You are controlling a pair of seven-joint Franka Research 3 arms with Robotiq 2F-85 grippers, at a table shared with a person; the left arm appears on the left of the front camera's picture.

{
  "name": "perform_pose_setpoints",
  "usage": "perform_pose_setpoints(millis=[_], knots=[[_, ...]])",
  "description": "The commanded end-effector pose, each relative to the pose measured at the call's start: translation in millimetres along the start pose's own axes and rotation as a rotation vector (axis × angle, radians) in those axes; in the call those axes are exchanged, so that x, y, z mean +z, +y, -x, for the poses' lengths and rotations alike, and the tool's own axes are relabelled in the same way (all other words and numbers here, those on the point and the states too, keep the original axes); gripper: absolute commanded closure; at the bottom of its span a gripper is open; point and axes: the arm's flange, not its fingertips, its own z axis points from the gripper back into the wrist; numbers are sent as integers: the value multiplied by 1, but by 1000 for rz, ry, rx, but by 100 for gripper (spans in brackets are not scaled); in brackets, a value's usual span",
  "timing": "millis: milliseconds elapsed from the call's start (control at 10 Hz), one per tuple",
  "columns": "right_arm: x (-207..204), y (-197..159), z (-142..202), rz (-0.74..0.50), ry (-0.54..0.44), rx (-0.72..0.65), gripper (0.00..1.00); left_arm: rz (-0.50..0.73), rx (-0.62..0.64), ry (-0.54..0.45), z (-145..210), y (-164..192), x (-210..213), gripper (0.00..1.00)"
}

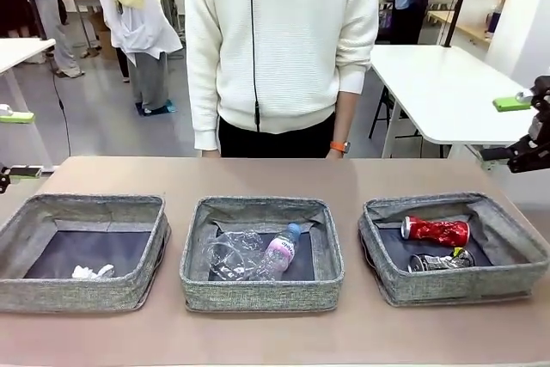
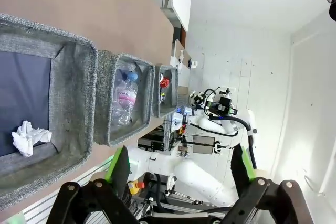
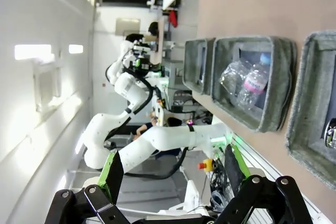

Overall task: Sort the waste into the appropriate baskets.
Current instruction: Place the picked waste into the Fabric basket indicated by the person.

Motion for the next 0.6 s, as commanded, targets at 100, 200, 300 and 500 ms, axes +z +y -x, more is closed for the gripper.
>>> perform_pose_setpoints(millis=[100, 200, 300, 500], knots=[[0, 3, 0, -7, 0, 9, 0, -9, 1, 16, 3, -3, 3, 0], [0, 3, 0, -7, 0, 9, 0, -9, 1, 16, 3, -3, 3, 0], [0, 3, 0, -7, 0, 9, 0, -9, 1, 16, 3, -3, 3, 0], [0, 3, 0, -7, 0, 9, 0, -9, 1, 16, 3, -3, 3, 0]])
